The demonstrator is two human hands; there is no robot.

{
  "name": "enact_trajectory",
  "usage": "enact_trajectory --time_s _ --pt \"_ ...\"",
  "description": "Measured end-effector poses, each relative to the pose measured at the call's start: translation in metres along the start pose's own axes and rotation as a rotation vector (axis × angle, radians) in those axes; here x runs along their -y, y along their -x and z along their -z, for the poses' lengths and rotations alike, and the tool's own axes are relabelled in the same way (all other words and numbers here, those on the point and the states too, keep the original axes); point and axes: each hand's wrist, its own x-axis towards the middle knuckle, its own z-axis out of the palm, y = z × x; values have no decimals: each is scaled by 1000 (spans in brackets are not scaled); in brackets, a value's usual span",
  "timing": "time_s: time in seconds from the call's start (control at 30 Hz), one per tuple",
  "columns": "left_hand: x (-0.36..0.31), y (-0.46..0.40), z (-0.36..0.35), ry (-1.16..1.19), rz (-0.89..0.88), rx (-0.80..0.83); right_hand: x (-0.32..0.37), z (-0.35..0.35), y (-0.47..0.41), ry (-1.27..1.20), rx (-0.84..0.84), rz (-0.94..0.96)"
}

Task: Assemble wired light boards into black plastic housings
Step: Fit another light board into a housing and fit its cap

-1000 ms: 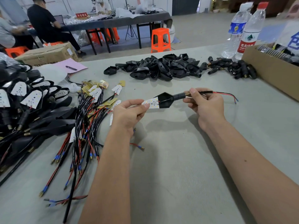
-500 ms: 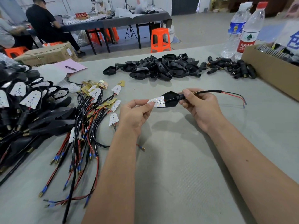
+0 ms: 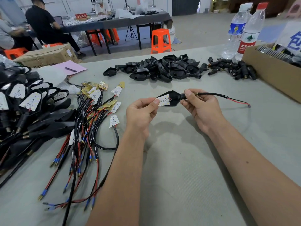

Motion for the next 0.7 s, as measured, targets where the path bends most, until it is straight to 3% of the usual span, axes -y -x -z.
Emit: enact_trajectory --time_s 0.2,0.4,0.5,0.7 --pt "6 1 -6 45 38 17 -2 0 2 55 49 9" --pt "12 -2 -7 -251 -150 -168 -1 0 3 66 75 25" --pt "10 -2 -3 -269 -125 -220 -1 0 4 102 90 22" --pt "-2 -3 5 -116 43 -19 1 -1 5 102 110 13"
